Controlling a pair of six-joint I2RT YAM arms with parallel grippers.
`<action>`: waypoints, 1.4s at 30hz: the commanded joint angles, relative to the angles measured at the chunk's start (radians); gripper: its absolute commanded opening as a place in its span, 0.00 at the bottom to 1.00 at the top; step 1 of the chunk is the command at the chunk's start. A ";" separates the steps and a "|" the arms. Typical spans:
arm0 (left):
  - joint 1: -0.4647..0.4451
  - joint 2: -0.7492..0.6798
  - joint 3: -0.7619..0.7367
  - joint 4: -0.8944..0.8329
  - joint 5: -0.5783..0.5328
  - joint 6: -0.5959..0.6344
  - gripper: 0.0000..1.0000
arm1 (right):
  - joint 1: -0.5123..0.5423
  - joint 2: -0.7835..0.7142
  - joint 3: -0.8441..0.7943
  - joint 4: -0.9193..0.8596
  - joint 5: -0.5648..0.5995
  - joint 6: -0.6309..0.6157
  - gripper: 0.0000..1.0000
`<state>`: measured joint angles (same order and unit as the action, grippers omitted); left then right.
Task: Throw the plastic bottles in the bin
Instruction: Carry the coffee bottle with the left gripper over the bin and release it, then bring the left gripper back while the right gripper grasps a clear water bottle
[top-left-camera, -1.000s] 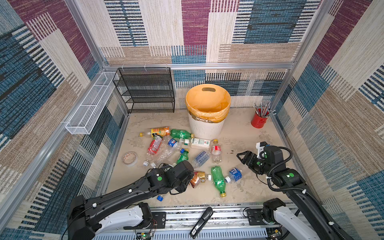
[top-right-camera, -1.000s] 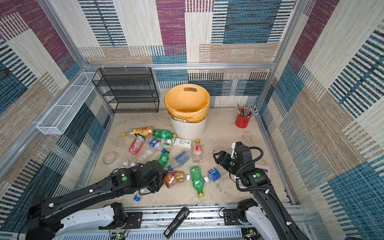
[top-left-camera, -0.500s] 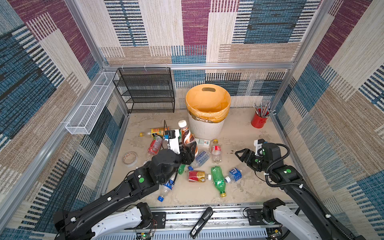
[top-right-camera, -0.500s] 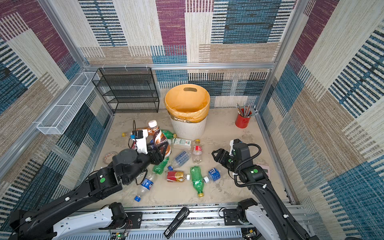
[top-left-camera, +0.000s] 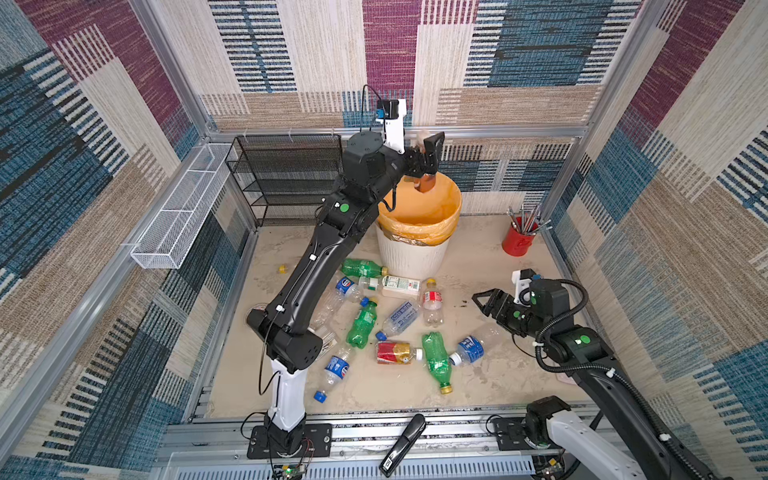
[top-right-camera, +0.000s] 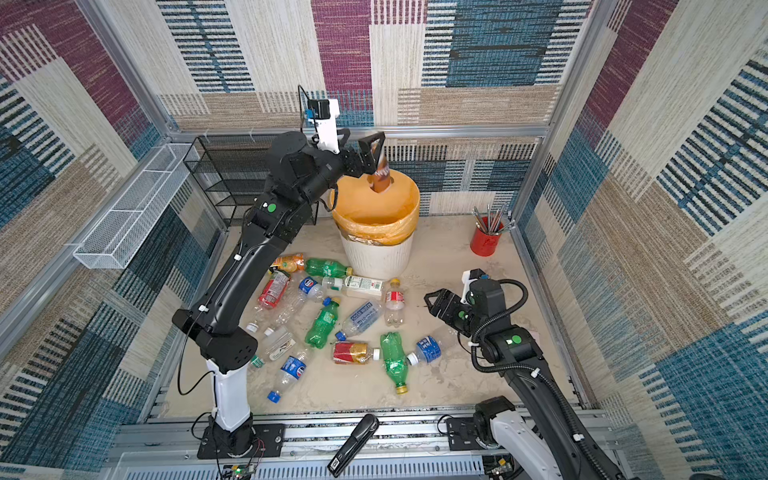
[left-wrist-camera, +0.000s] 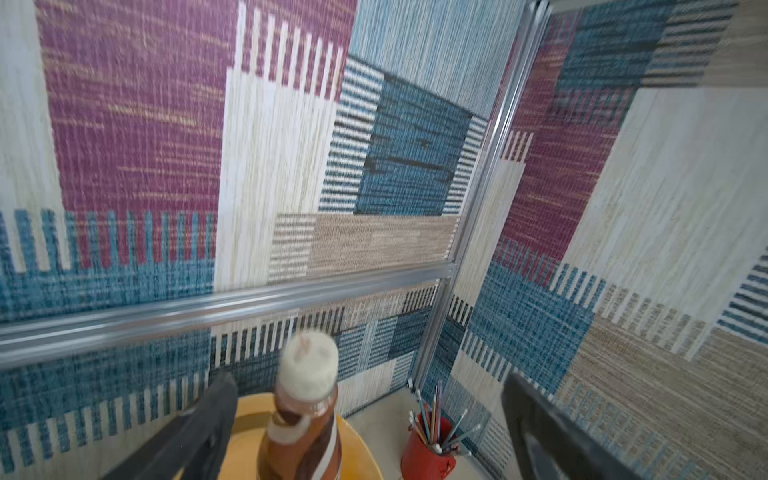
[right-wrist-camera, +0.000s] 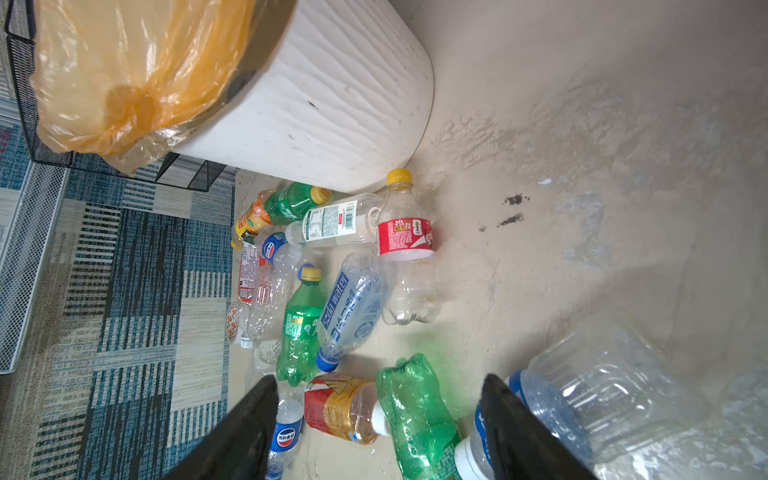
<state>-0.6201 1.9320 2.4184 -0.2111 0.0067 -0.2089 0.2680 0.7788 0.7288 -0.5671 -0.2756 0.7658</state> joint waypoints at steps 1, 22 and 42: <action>-0.007 -0.254 -0.279 0.252 -0.022 0.045 1.00 | 0.000 -0.019 -0.018 -0.009 0.023 0.011 0.78; -0.007 -1.140 -1.517 -0.299 -0.271 -0.677 0.73 | 0.000 -0.050 -0.086 -0.080 0.003 0.130 0.78; -0.001 -0.991 -1.439 -0.514 -0.057 -0.765 0.74 | 0.000 -0.036 -0.075 -0.325 0.050 0.348 0.76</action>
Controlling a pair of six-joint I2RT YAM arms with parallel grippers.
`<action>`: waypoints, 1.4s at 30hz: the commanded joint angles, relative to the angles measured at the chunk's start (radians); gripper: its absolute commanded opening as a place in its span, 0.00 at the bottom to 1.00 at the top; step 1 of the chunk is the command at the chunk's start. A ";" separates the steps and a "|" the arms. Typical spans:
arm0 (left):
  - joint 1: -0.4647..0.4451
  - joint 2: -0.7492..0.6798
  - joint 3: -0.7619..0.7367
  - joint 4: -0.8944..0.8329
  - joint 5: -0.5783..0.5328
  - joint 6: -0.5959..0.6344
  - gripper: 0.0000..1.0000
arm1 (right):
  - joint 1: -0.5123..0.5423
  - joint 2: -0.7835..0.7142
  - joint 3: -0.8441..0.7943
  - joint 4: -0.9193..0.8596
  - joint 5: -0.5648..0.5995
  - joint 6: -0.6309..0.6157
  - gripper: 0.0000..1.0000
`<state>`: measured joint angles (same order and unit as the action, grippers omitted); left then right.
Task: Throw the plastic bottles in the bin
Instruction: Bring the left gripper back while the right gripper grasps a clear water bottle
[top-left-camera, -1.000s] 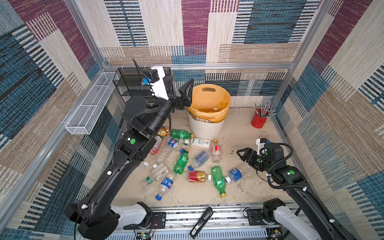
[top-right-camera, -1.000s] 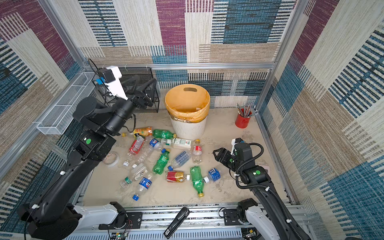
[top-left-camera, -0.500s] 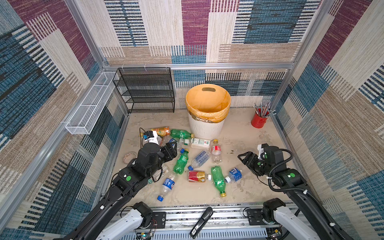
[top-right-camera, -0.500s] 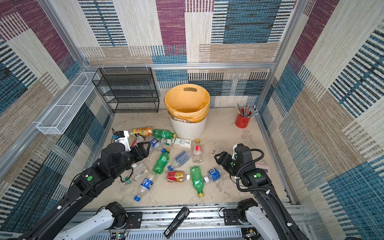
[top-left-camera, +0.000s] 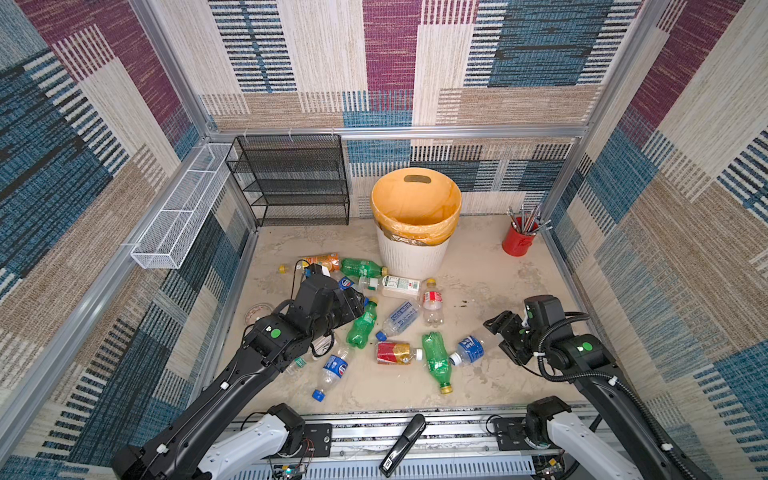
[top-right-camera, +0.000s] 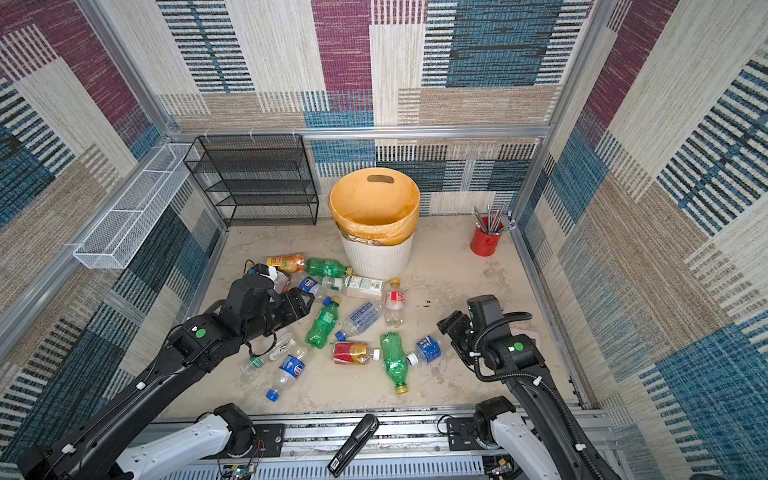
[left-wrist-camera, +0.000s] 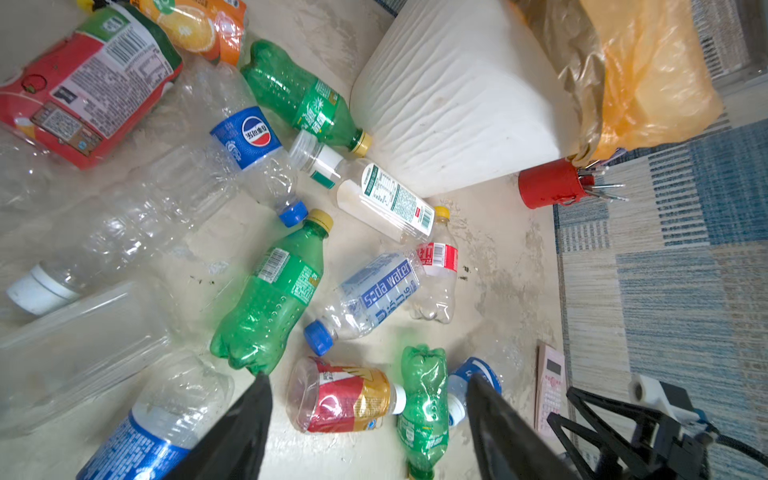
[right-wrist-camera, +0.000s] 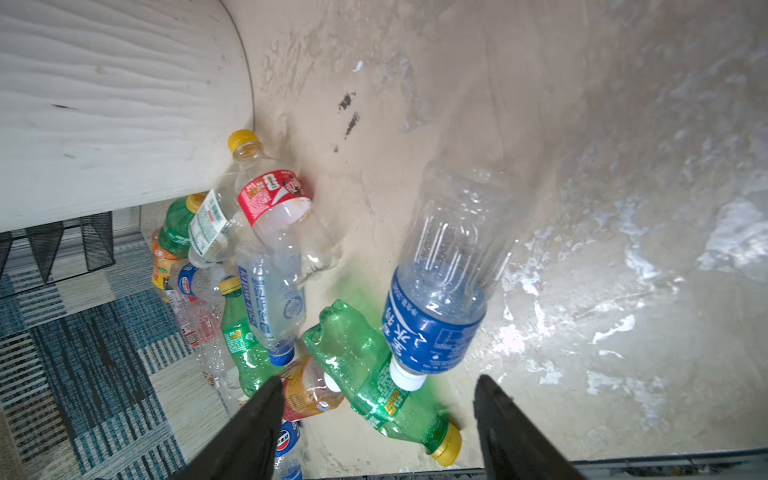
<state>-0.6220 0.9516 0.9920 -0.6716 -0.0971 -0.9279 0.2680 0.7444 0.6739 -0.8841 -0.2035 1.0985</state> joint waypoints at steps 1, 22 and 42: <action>0.001 -0.021 -0.021 -0.073 0.052 -0.061 0.74 | 0.000 0.001 -0.035 -0.002 -0.033 0.013 0.78; 0.001 -0.131 -0.076 -0.129 0.054 -0.092 0.73 | 0.000 0.068 -0.201 0.194 -0.055 0.024 0.91; 0.004 -0.125 -0.051 -0.129 0.038 -0.068 0.74 | 0.000 0.228 -0.199 0.336 0.012 -0.019 0.82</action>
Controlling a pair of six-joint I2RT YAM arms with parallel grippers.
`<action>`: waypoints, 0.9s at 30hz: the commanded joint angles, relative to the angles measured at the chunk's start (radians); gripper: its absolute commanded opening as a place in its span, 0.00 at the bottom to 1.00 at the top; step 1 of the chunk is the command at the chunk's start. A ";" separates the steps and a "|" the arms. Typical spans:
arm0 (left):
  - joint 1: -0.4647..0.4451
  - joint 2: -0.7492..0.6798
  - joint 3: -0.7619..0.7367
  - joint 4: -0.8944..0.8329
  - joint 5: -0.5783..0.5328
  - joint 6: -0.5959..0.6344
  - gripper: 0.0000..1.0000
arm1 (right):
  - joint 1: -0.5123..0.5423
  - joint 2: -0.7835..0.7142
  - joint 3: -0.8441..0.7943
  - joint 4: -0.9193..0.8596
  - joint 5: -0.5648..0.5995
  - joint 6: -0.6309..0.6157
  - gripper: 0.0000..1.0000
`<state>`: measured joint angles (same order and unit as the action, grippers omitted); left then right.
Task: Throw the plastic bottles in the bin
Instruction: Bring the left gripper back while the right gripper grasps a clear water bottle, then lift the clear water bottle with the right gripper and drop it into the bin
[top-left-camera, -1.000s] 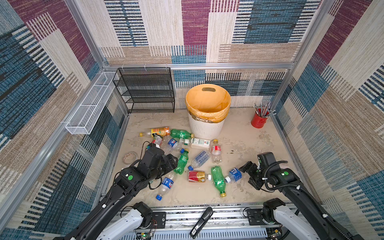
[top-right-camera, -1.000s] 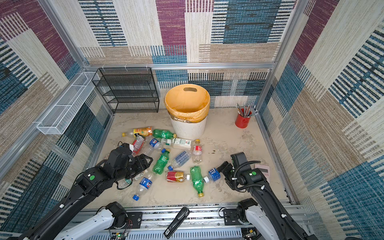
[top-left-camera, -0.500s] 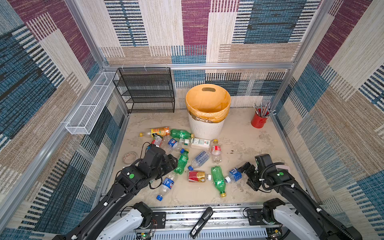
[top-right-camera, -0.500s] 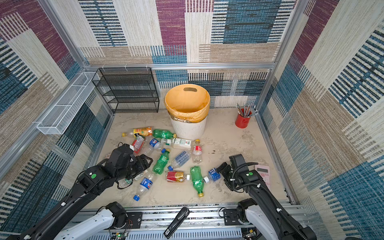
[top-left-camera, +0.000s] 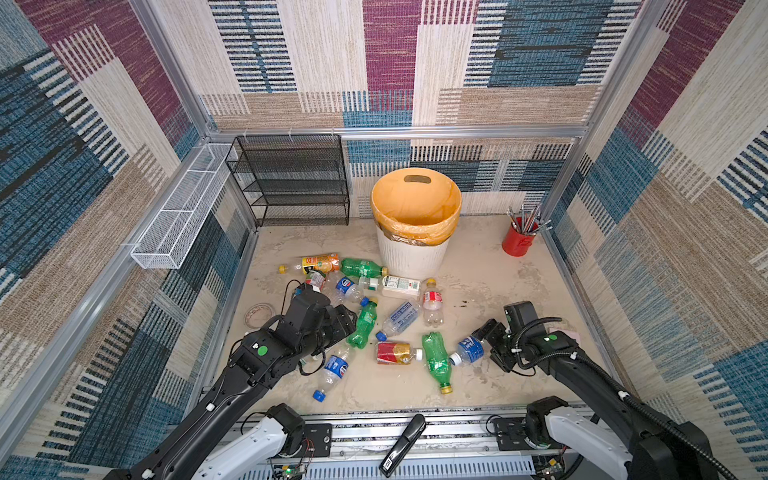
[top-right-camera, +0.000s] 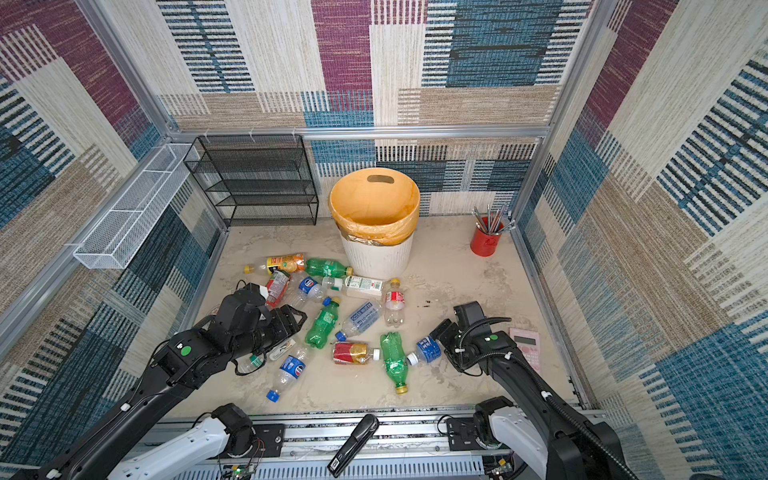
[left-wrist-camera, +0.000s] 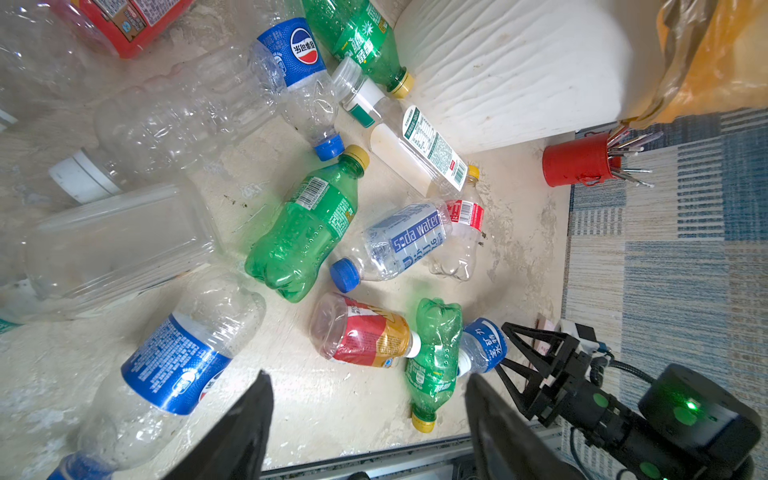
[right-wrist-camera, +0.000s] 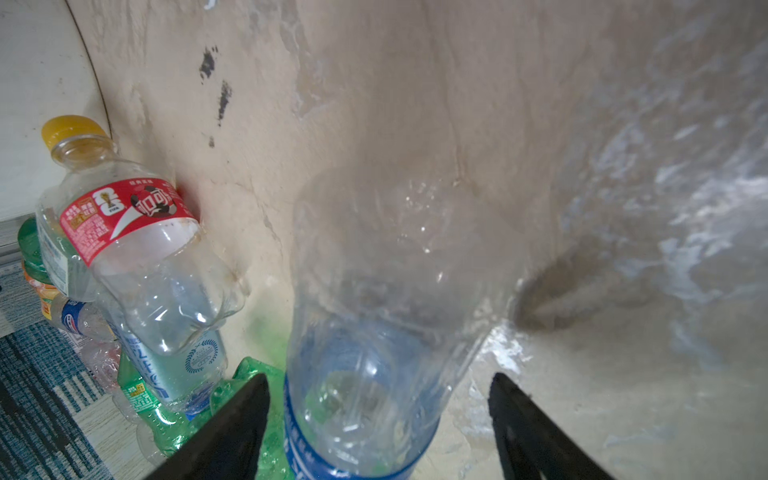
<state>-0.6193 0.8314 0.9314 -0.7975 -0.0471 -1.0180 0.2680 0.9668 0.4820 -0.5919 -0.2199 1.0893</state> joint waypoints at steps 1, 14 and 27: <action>0.001 -0.007 0.009 -0.005 -0.014 0.024 0.75 | 0.000 0.006 -0.013 0.050 0.032 -0.010 0.81; 0.003 -0.034 -0.019 -0.005 -0.023 0.002 0.74 | 0.000 -0.025 -0.089 0.112 0.024 0.027 0.70; 0.003 -0.034 -0.008 -0.013 -0.033 0.000 0.74 | -0.001 -0.297 -0.043 0.000 0.092 0.078 0.59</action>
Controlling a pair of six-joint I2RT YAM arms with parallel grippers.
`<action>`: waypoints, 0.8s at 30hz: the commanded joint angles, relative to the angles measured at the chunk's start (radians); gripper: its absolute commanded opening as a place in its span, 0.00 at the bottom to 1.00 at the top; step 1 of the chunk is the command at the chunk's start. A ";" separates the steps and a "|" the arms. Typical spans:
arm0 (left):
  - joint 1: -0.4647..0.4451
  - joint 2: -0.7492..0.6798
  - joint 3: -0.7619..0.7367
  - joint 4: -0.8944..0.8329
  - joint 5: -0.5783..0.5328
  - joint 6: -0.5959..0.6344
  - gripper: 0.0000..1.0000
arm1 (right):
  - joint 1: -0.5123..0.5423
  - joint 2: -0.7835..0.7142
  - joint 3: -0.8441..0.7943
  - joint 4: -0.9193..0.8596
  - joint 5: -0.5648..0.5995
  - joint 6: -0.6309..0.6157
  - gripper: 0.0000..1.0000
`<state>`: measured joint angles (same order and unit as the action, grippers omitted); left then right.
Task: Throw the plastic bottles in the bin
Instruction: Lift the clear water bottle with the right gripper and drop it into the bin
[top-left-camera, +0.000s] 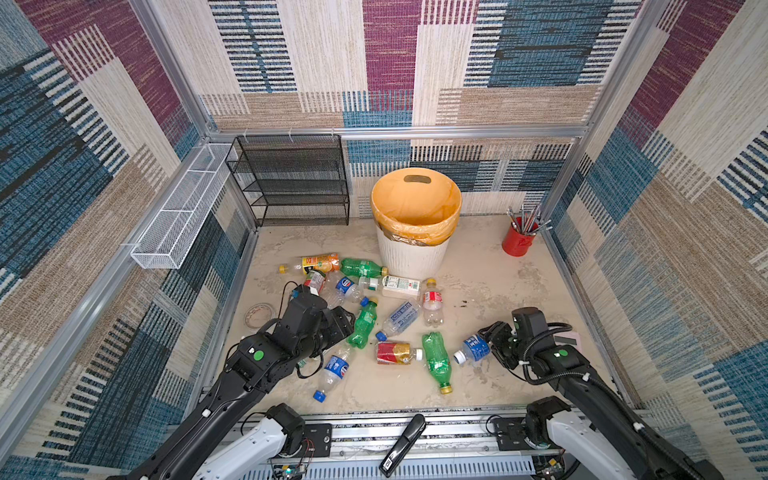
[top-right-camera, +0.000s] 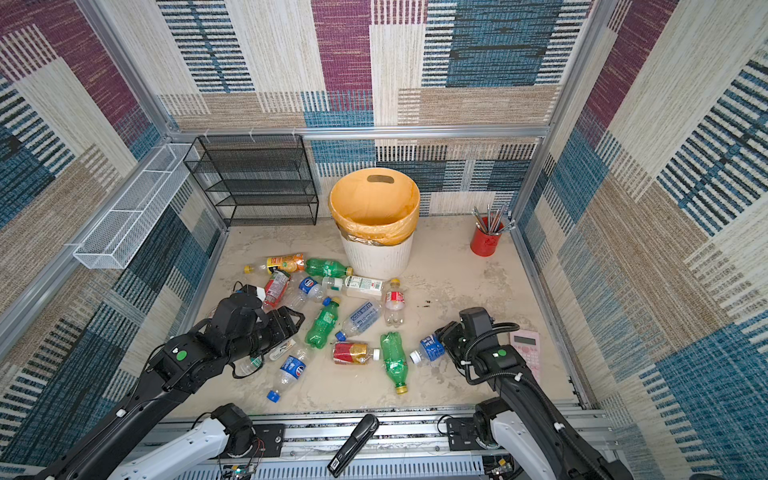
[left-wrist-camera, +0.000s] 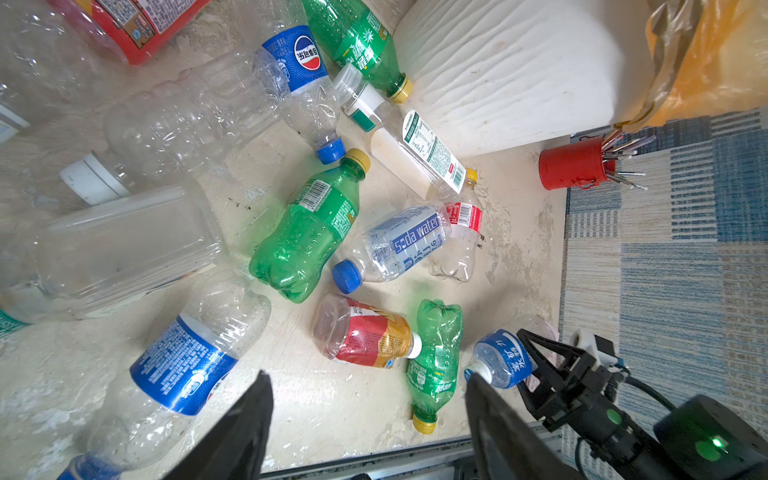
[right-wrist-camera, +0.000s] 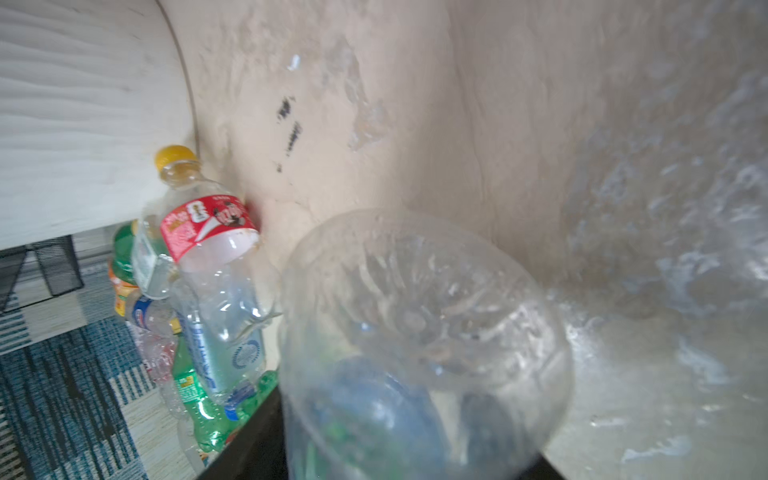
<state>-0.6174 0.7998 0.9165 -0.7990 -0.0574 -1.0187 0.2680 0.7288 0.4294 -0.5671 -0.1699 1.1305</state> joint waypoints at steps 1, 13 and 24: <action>0.001 -0.004 0.009 -0.013 -0.026 0.002 0.74 | -0.002 -0.095 0.012 -0.024 0.047 0.048 0.59; 0.001 0.012 0.012 -0.003 -0.026 0.002 0.74 | -0.001 -0.321 0.139 0.375 0.212 -0.190 0.51; 0.001 -0.003 0.036 -0.017 -0.048 -0.003 0.74 | -0.001 0.088 0.443 0.834 0.164 -0.425 0.48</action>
<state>-0.6174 0.8021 0.9375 -0.8009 -0.0818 -1.0187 0.2672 0.7521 0.8093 0.0689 -0.0010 0.7918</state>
